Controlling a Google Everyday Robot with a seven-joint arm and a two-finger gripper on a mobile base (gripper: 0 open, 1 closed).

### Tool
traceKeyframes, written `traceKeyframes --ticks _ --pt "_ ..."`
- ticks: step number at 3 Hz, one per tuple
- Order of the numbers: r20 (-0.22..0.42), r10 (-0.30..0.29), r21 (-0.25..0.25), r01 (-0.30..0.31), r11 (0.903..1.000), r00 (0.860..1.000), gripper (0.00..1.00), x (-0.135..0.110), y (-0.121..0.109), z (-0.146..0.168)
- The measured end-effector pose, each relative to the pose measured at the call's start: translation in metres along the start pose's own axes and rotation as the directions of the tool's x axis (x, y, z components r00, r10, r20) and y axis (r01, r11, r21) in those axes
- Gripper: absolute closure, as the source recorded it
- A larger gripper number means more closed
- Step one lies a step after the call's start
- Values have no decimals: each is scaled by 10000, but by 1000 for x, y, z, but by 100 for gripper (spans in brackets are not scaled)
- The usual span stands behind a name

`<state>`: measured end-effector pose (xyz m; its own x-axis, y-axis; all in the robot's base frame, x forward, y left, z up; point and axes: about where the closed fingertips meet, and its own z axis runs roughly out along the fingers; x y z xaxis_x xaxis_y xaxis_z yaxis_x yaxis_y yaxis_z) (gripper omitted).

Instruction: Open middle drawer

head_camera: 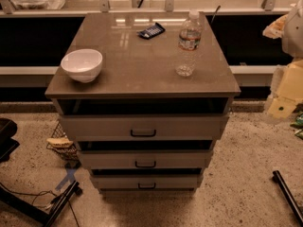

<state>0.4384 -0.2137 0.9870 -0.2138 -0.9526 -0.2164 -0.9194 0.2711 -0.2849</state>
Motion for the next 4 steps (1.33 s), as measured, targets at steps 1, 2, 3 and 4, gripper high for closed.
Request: traceKeyframes --ticks 1,2,3,4 --pt "-31 20 94 -19 10000 10000 0 -1 0 0" --pt "-185 -161 162 164 9997 9997 0 1 1 20" --pt "-205 -631 242 636 9977 9978 0 6 5 72" --pt "-41 -998 428 999 9941 9950 0 15 9 123"
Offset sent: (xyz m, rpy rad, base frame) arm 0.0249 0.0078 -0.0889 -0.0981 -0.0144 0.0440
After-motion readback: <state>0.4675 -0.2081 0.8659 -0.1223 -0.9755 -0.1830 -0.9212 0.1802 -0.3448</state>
